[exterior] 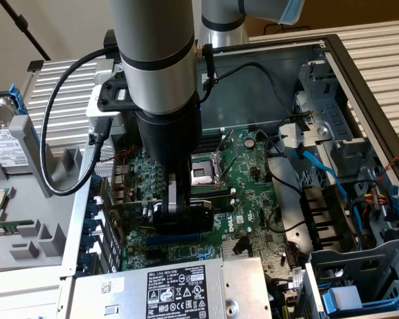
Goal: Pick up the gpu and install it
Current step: 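Insert the gpu into the slot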
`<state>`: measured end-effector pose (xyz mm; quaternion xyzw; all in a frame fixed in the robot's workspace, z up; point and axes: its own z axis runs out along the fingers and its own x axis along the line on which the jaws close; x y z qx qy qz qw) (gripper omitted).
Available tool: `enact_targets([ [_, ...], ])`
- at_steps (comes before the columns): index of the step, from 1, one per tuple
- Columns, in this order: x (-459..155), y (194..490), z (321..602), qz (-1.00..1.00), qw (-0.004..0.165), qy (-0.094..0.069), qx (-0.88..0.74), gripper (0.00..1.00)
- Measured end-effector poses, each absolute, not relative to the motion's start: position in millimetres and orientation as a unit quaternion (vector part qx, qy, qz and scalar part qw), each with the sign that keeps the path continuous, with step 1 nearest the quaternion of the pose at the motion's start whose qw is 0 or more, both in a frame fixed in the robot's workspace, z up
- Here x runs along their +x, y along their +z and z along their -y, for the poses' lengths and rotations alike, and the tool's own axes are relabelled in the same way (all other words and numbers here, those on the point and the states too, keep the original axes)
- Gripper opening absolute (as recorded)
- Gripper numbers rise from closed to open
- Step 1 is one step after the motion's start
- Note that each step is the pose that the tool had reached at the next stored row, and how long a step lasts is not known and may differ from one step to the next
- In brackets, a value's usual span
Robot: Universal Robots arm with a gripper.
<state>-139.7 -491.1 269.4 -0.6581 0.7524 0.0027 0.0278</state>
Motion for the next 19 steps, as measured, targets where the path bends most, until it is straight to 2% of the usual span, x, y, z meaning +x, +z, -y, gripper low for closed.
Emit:
enact_targets([
  [19, -137.5, 269.4, 491.1, -0.749, 0.028, 0.003, -0.662, 0.27],
])
